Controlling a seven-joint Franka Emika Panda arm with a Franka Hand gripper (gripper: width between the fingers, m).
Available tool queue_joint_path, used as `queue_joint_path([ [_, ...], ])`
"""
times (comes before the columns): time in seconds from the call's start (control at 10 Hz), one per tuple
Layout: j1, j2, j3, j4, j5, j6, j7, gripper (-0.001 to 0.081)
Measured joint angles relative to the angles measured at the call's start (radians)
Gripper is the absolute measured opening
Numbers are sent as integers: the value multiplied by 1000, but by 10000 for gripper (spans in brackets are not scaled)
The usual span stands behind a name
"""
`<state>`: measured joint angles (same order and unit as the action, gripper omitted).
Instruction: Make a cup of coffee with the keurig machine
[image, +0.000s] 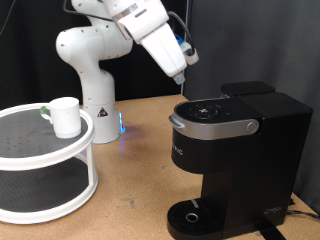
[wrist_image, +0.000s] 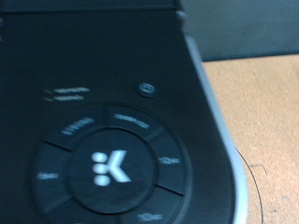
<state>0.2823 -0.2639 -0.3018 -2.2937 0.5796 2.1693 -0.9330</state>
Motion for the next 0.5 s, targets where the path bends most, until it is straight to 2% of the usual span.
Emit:
queue_joint_path([
  [0.2, 0, -74, -12, -47, -1, -48, -31, 1],
  [0.3, 0, -71, -12, -47, -2, -43, -25, 1],
  [0.4, -1, -71, -5, -57, -2, 8, 19, 1],
  [0.5, 0, -75, 7, -81, 17, 97, 40, 1],
])
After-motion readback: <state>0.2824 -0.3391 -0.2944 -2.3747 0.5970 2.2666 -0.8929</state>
